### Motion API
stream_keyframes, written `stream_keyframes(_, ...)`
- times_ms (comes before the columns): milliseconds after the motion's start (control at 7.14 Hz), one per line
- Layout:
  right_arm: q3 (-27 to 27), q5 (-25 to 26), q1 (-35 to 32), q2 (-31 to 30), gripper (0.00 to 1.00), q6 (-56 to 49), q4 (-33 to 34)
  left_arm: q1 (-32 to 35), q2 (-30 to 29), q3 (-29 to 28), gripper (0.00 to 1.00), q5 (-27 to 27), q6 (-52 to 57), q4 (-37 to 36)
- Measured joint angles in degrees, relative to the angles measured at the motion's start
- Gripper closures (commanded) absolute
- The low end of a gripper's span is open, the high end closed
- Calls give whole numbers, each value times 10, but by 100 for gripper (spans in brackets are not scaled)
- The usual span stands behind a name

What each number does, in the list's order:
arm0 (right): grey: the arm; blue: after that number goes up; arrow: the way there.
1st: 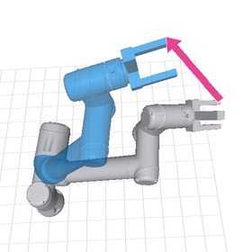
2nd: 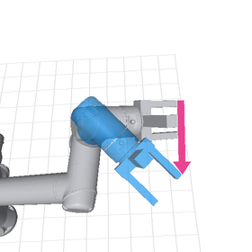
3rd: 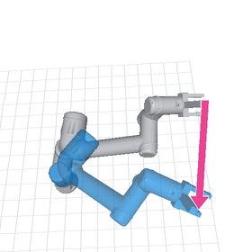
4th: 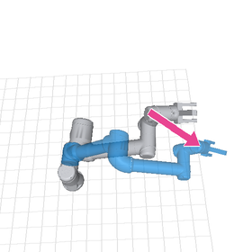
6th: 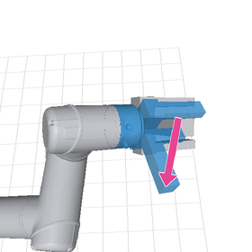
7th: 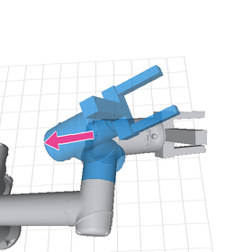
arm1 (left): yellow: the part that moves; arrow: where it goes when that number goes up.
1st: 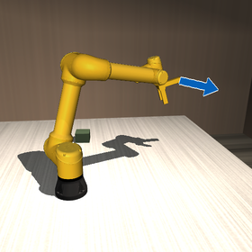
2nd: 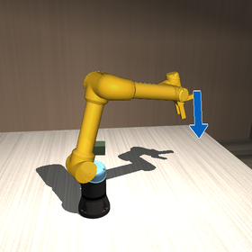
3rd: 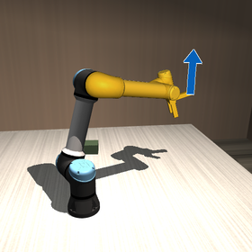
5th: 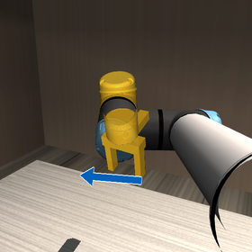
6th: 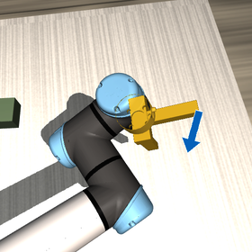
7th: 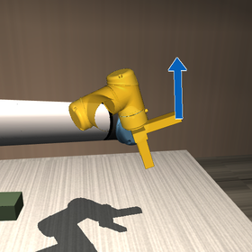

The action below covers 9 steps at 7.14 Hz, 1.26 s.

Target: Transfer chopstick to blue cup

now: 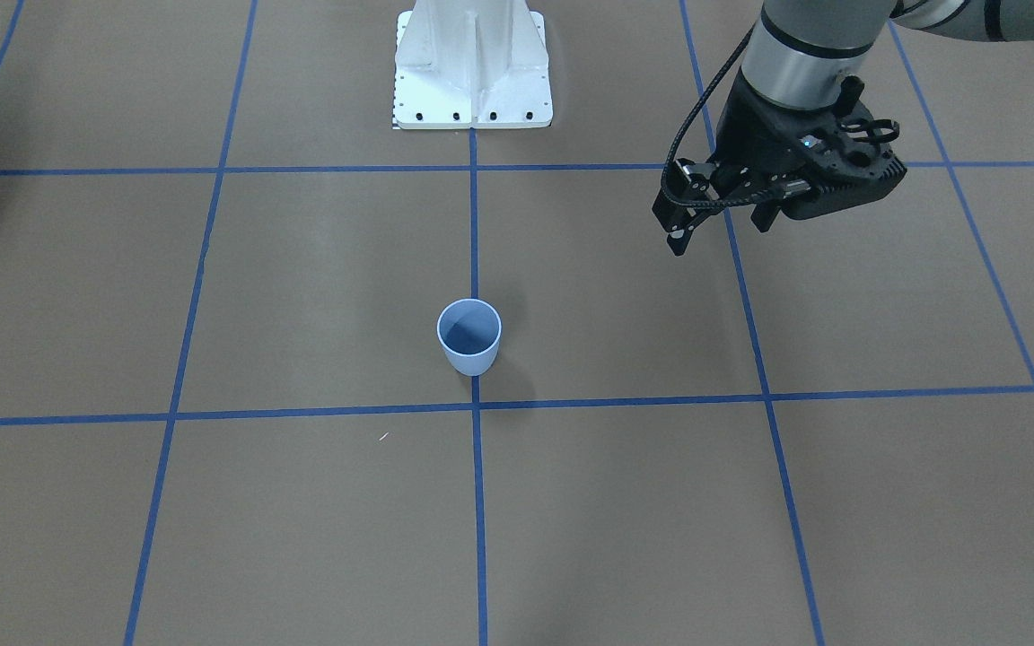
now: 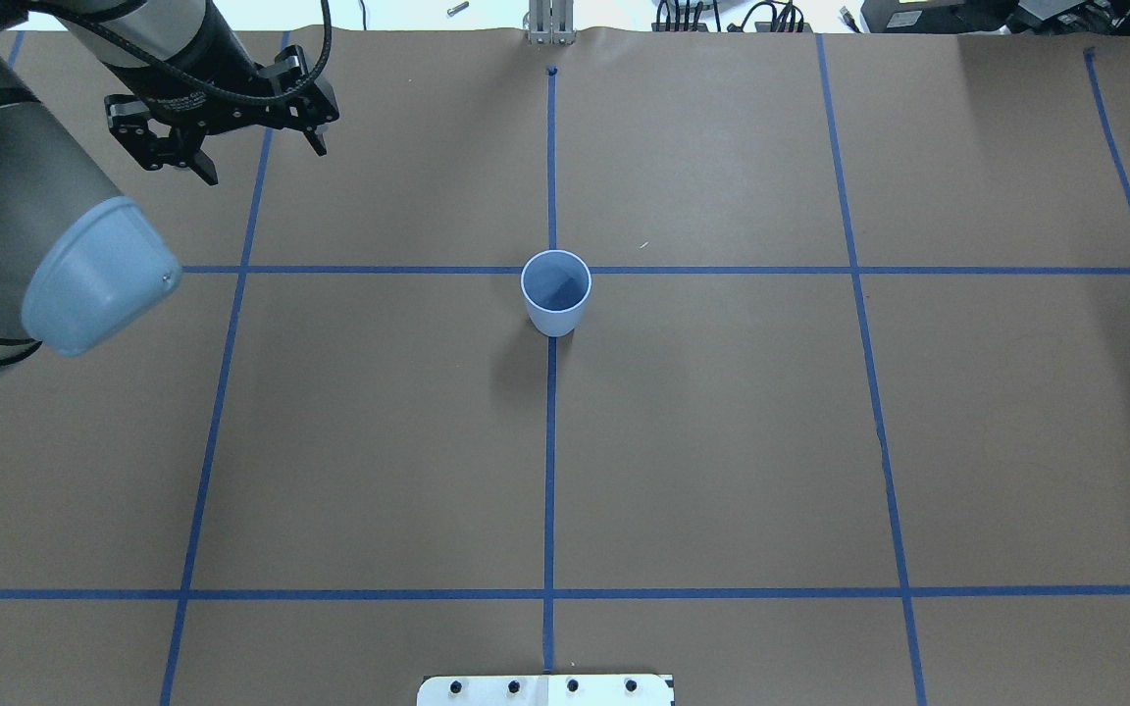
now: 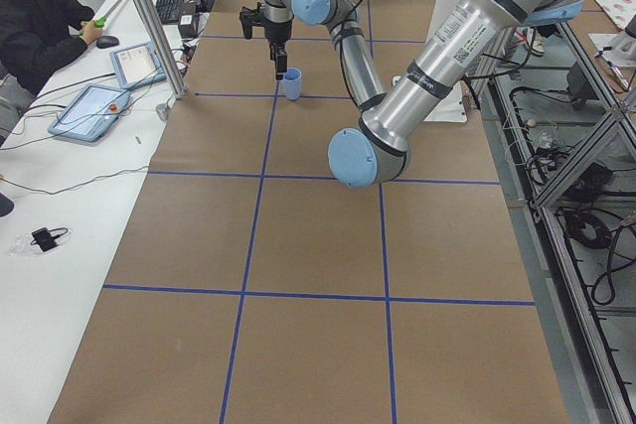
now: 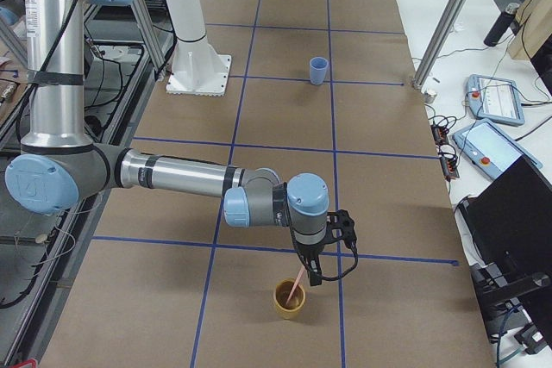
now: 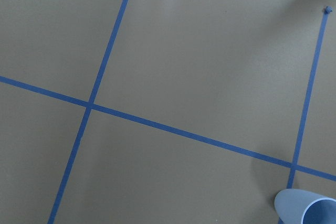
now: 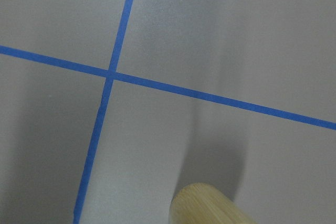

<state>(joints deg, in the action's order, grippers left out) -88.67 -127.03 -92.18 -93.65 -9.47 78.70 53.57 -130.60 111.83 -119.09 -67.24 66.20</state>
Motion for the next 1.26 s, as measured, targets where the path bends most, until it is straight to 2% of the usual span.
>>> stream_keyframes(140,0,2,0,-1,28,0,-2,0,4,2,1,0,0,0)
stream_keyframes(561,-3,11,0,-11,55,-9,-3,0,7,6,2,0,0,0)
stream_keyframes(841,-4,13,0,-12,59,-11,-3,0,8,6,2,0,0,0)
stream_keyframes(1121,-6,13,0,-9,68,-11,-3,0,8,7,2,0,0,0)
stream_keyframes(1261,-8,12,0,-9,70,-11,-3,1,8,7,2,0,0,0)
